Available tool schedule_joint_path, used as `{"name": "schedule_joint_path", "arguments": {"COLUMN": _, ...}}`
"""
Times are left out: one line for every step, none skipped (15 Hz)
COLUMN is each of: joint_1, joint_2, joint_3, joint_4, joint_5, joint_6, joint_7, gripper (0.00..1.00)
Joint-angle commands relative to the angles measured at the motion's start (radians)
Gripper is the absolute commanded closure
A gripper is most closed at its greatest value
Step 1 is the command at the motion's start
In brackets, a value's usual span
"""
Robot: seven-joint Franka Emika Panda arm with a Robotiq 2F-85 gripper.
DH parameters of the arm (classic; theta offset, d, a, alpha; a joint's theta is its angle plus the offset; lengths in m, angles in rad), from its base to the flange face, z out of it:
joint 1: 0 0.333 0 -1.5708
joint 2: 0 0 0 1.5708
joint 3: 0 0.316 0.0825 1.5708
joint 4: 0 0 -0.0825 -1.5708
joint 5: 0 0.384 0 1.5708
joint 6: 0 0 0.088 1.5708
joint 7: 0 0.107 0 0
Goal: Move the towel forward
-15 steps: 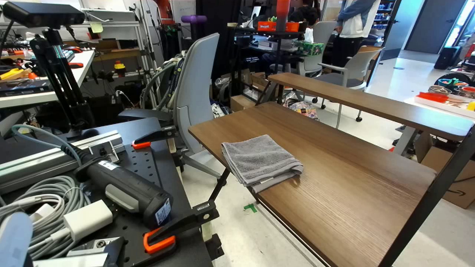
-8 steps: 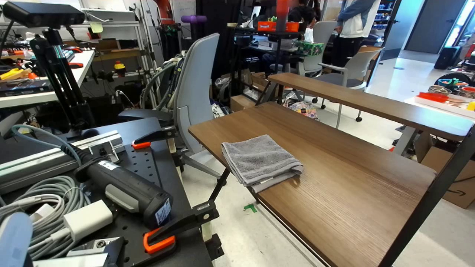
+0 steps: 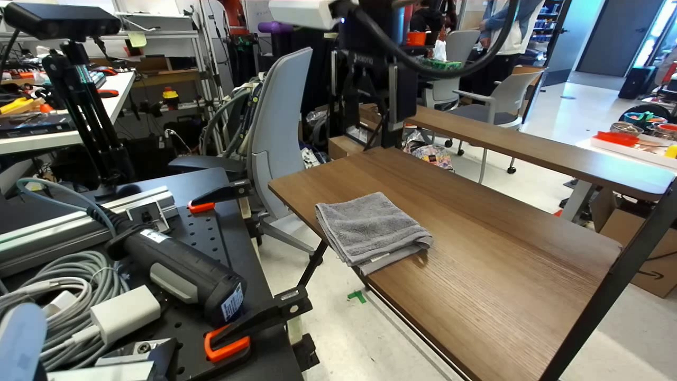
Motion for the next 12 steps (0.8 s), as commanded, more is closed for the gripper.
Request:
{"name": "schedule_joint_path", "arguments": {"joint_1": 0.007, "joint_2": 0.155, "joint_3": 0.024, "joint_4": 0.089, "joint_5": -0.001, "joint_6": 0.034, "joint_7": 0.05, "gripper": 0.0}}
{"name": "schedule_joint_path", "arguments": {"joint_1": 0.006, "joint_2": 0.188, "joint_3": 0.028, "joint_4": 0.108, "joint_5": 0.0, "joint_6": 0.031, "joint_7": 0.054, "gripper": 0.0}}
{"name": "schedule_joint_path", "arguments": {"joint_1": 0.002, "joint_2": 0.223, "joint_3": 0.035, "joint_4": 0.13, "joint_5": 0.009, "joint_6": 0.017, "joint_7": 0.049, "gripper": 0.0}}
{"name": "schedule_joint_path", "arguments": {"joint_1": 0.004, "joint_2": 0.254, "joint_3": 0.034, "joint_4": 0.145, "joint_5": 0.001, "joint_6": 0.022, "joint_7": 0.056, "gripper": 0.0}}
{"name": "schedule_joint_path", "arguments": {"joint_1": 0.007, "joint_2": 0.288, "joint_3": 0.03, "joint_4": 0.163, "joint_5": -0.006, "joint_6": 0.031, "joint_7": 0.061, "gripper": 0.0}}
{"name": "schedule_joint_path", "arguments": {"joint_1": 0.01, "joint_2": 0.321, "joint_3": 0.026, "joint_4": 0.18, "joint_5": -0.011, "joint_6": 0.036, "joint_7": 0.068, "gripper": 0.0}}
{"name": "schedule_joint_path", "arguments": {"joint_1": 0.013, "joint_2": 0.35, "joint_3": 0.021, "joint_4": 0.2, "joint_5": -0.014, "joint_6": 0.024, "joint_7": 0.078, "gripper": 0.0}}
{"name": "schedule_joint_path", "arguments": {"joint_1": 0.014, "joint_2": 0.383, "joint_3": 0.019, "joint_4": 0.22, "joint_5": -0.014, "joint_6": 0.032, "joint_7": 0.083, "gripper": 0.0}}
{"name": "schedule_joint_path", "arguments": {"joint_1": 0.019, "joint_2": 0.413, "joint_3": 0.014, "joint_4": 0.238, "joint_5": -0.02, "joint_6": 0.038, "joint_7": 0.092, "gripper": 0.0}}
{"name": "schedule_joint_path", "arguments": {"joint_1": 0.024, "joint_2": 0.442, "joint_3": 0.009, "joint_4": 0.258, "joint_5": -0.023, "joint_6": 0.04, "joint_7": 0.101, "gripper": 0.0}}
{"name": "schedule_joint_path", "arguments": {"joint_1": 0.029, "joint_2": 0.469, "joint_3": 0.005, "joint_4": 0.278, "joint_5": -0.027, "joint_6": 0.039, "joint_7": 0.109, "gripper": 0.0}}
{"name": "schedule_joint_path", "arguments": {"joint_1": 0.03, "joint_2": 0.492, "joint_3": 0.005, "joint_4": 0.298, "joint_5": -0.024, "joint_6": 0.024, "joint_7": 0.117, "gripper": 0.0}}
